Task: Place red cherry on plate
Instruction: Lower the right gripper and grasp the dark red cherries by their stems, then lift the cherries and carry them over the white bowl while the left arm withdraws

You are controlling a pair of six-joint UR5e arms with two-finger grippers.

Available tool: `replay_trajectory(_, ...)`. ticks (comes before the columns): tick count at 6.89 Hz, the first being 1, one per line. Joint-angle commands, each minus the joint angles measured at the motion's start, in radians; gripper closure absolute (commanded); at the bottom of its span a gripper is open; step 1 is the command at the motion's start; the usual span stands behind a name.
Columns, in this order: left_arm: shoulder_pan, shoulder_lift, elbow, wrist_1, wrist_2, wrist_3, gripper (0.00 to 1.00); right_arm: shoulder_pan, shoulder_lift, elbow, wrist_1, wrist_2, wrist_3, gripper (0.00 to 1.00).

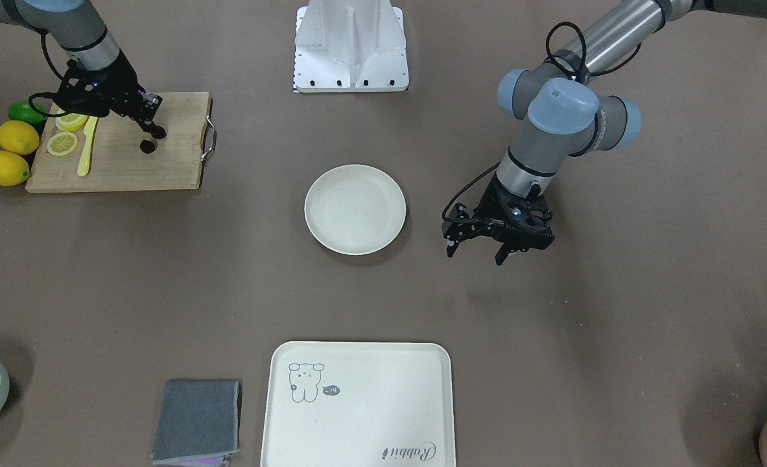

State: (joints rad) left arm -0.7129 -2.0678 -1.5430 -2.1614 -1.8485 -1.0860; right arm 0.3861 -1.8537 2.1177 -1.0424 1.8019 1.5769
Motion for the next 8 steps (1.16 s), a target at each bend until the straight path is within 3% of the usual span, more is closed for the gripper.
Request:
replay_trajectory(1,0.000,0.000,0.000,0.000,-0.002,0.001,0.02,0.011,0.005,0.014,-0.013,0.001,-0.002,1.00)
replay_trajectory(3,-0.007,0.000,0.003,-0.006,-0.003,0.005,0.02,0.088,0.031,0.096,-0.069,0.075,-0.012,1.00)
replay_trajectory(4,-0.008,0.003,0.010,-0.006,-0.002,0.012,0.02,0.092,0.141,0.087,-0.152,0.082,-0.014,1.00)
replay_trajectory(6,-0.071,0.070,0.001,-0.008,-0.012,0.159,0.02,0.117,0.535,0.017,-0.494,0.070,-0.017,1.00)
replay_trajectory(7,-0.112,0.105,0.000,-0.008,-0.015,0.197,0.02,0.120,0.677,-0.043,-0.560,0.065,-0.029,1.00)
replay_trajectory(8,-0.167,0.141,0.000,-0.008,-0.082,0.222,0.02,0.122,0.767,-0.127,-0.556,0.032,-0.043,1.00)
